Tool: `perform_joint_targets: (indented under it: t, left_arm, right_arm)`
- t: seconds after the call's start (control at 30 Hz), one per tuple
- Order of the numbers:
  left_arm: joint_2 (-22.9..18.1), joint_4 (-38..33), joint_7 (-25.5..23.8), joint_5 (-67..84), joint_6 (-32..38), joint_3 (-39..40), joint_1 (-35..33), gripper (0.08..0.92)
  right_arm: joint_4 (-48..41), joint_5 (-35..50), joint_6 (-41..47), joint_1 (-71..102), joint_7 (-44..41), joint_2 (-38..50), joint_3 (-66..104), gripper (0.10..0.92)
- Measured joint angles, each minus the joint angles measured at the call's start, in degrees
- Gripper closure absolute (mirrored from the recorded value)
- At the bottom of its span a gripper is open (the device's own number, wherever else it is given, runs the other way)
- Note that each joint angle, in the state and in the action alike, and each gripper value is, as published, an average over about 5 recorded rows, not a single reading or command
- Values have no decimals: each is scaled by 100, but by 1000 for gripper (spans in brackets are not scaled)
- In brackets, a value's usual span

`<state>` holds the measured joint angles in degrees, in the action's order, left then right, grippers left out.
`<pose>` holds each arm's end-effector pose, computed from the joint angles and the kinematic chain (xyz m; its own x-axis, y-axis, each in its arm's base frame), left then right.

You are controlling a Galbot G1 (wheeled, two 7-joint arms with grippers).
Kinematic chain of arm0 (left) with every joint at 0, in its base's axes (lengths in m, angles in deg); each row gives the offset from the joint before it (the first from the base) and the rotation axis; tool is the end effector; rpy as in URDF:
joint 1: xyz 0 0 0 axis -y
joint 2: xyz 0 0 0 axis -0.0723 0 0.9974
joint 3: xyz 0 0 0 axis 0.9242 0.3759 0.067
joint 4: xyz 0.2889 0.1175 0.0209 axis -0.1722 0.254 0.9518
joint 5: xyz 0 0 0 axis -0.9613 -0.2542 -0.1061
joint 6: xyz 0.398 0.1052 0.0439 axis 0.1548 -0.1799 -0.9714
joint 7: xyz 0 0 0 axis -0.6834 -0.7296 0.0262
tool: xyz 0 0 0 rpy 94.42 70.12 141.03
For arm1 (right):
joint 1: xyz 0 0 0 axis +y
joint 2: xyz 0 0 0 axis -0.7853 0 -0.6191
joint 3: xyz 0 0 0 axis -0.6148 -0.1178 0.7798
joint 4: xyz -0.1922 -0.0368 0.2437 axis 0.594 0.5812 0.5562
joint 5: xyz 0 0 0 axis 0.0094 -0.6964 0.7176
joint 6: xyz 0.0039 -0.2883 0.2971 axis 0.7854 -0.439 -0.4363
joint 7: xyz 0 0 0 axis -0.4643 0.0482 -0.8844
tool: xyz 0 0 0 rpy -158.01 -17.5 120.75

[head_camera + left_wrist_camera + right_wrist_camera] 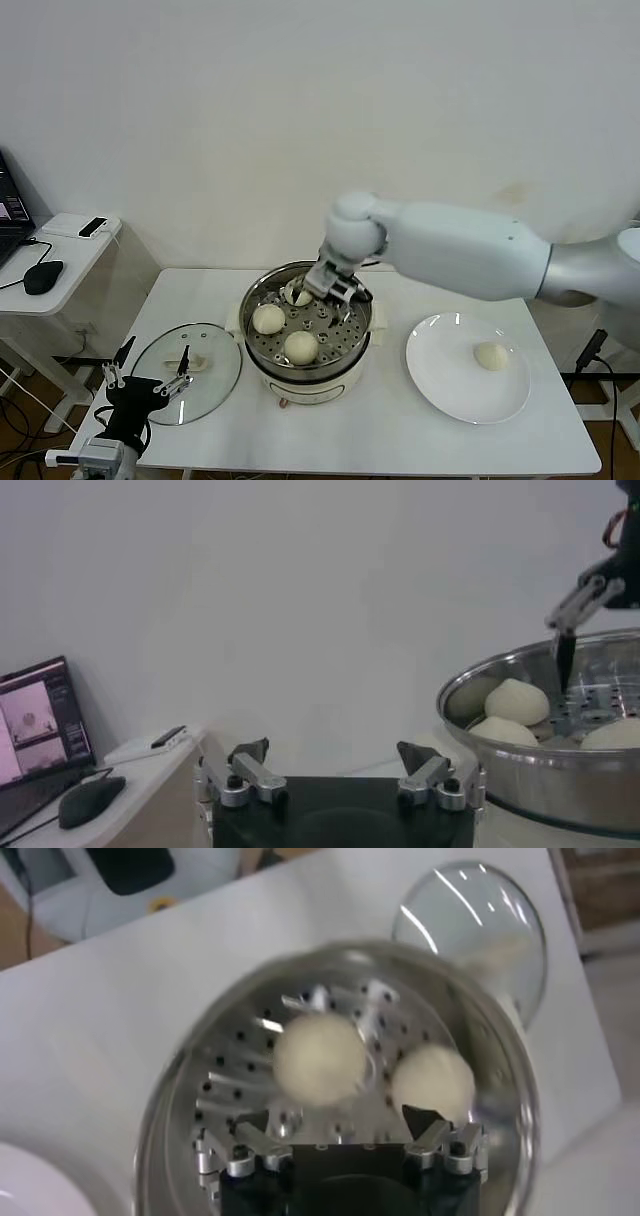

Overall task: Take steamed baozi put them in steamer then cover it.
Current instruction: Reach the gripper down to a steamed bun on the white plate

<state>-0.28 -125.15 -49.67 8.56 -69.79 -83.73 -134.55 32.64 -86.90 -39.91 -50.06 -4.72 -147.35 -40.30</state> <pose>0.2215 0.0588 -0.2020 -0.9913 -0.0466 0.1234 -0.0021 0.9410 0.3383 0.5033 0.2107 -0.0470 -0.1600 -0.2836 0.9455 -0.5541 -0.7669 -0.3238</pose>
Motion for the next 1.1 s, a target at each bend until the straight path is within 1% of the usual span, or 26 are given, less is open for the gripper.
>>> perform_joint_targets:
  t: [0.23, 0.5, 0.8, 1.1]
  left_arm:
    - [61, 7, -3, 9, 0, 45, 47, 177]
    - [138, 40, -8, 61, 1, 88, 95, 177]
    - [156, 115, -4, 69, -5, 180, 194, 177]
    - [138, 112, 0, 41, -29, 252, 208, 177]
  right_arm:
    - [62, 186, 861, -16, -29, 596, 347, 203]
    - [434, 93, 1569, 323, 82, 1727, 632, 203]
    - [645, -381, 1813, 1457, 192, 2987, 1450, 203]
    - [406, -1011, 1787, 2889, 275, 3479, 2561, 203]
